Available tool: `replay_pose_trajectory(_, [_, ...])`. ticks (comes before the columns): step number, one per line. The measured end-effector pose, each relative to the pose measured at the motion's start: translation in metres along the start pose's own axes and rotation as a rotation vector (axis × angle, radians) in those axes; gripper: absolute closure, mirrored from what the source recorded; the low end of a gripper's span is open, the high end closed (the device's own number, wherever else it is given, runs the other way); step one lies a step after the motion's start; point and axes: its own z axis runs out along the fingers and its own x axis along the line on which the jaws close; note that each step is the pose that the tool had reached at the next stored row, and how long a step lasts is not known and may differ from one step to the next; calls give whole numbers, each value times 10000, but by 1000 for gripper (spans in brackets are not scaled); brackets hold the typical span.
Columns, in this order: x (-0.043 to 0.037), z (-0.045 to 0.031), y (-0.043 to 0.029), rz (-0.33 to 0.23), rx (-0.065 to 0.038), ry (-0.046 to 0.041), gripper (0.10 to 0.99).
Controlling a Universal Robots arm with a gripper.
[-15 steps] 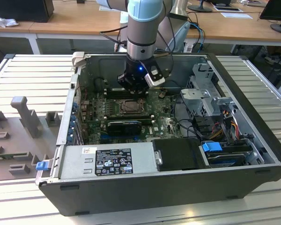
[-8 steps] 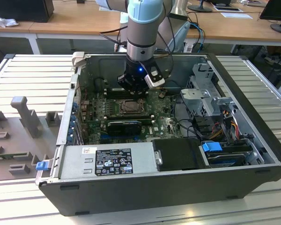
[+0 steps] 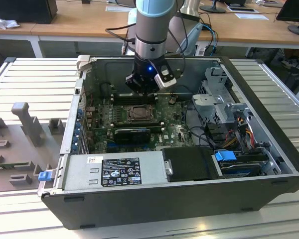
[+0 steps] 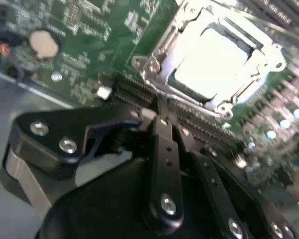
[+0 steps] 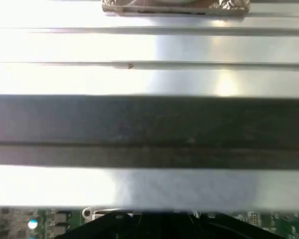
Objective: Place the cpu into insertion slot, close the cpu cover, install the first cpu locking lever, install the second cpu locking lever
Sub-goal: 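Install the first cpu locking lever, then install the second cpu locking lever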
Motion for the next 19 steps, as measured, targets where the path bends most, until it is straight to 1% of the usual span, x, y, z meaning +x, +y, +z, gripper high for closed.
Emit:
replay_pose_trajectory(16, [0, -12, -60, -1, 2, 1, 980])
replay_pose_trajectory(17, [0, -13, -70, -1, 0, 0, 980])
replay_pose_trajectory(19, [1, -19, -124, -1, 1, 0, 980])
